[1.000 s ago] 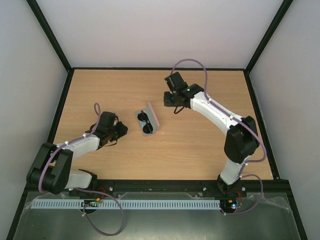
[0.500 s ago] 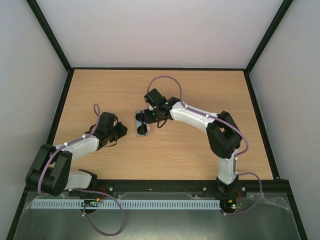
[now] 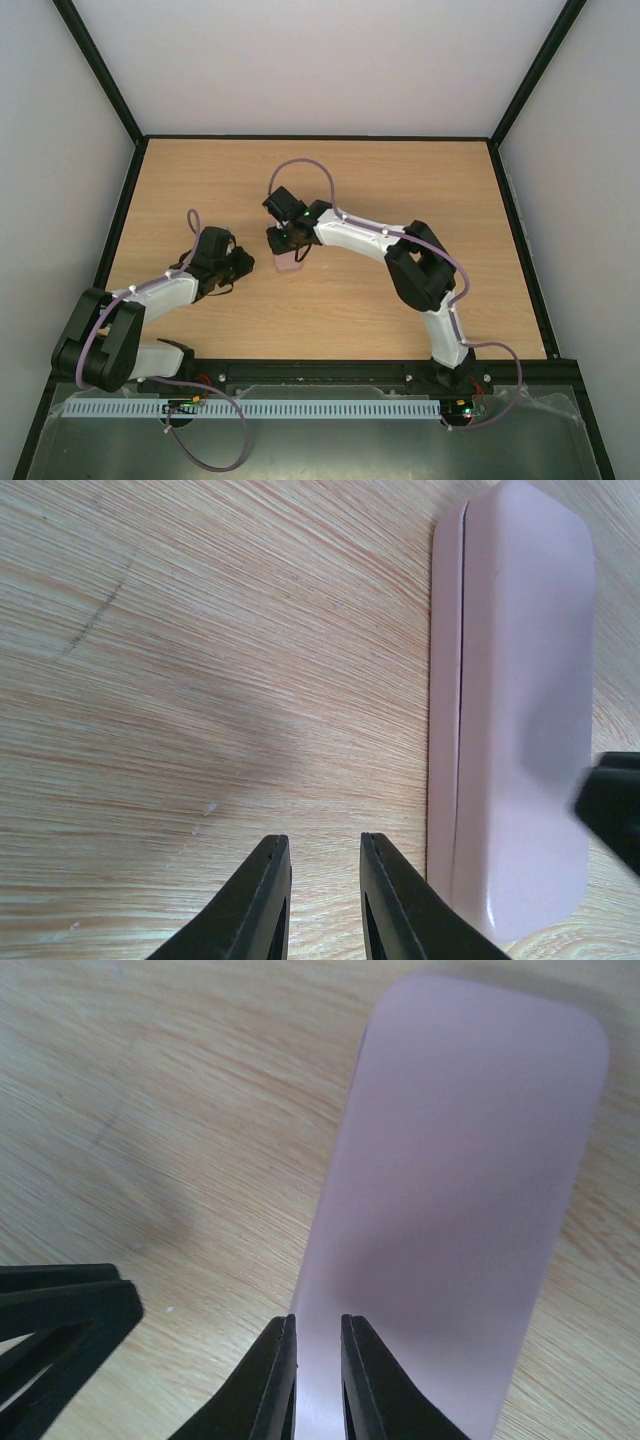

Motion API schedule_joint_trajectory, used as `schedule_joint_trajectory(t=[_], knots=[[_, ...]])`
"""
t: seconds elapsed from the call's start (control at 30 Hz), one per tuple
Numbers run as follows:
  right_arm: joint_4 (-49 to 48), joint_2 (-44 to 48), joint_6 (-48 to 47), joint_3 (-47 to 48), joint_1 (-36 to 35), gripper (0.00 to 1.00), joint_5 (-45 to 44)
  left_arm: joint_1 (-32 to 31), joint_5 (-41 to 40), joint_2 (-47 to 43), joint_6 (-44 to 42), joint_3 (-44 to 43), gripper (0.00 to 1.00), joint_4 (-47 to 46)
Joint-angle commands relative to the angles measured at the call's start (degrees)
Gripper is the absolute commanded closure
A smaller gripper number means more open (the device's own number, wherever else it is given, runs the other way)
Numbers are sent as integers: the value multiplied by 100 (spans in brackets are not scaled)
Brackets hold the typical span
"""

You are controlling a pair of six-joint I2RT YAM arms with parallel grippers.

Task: Organize the sunglasses
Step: Close the sunglasses case at the center of the board, then adjust the sunglasses case at the center of the board.

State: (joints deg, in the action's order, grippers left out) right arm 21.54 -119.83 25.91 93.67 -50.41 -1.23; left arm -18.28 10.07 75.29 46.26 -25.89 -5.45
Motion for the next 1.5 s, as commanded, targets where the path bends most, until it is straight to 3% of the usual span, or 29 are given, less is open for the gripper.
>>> schedule_joint_trajectory(t=[0.0, 0.13, 0.4, 0.63, 0.7, 0.8, 0.97, 1.47], knots=[[464, -441, -127, 266, -89, 84, -88, 42, -11, -84, -29, 77, 77, -22], [567, -420, -129, 335, -140, 80, -184, 43, -22, -105, -46, 73, 77, 24], [536, 671, 12, -249, -127, 72, -404, 47, -14, -84, -66, -60, 72, 80], [-12, 2436, 552, -2428, -79, 66, -535, 33, 239, 94, -195, -532, 64, 188], [-145, 3016, 771, -3117, 10, 63, -537, -61, 314, 127, -205, -560, 68, 192], [-211, 3847, 1011, -3899, 168, 61, -585, -277, 274, 281, -144, -549, 81, 114], [-25, 4740, 1236, -4428, 492, 61, -611, -688, 47, 626, 56, -582, 91, -56], [40, 5337, 1083, -4810, 945, 60, -468, -1570, -410, 2159, 283, -1788, 98, -222]])
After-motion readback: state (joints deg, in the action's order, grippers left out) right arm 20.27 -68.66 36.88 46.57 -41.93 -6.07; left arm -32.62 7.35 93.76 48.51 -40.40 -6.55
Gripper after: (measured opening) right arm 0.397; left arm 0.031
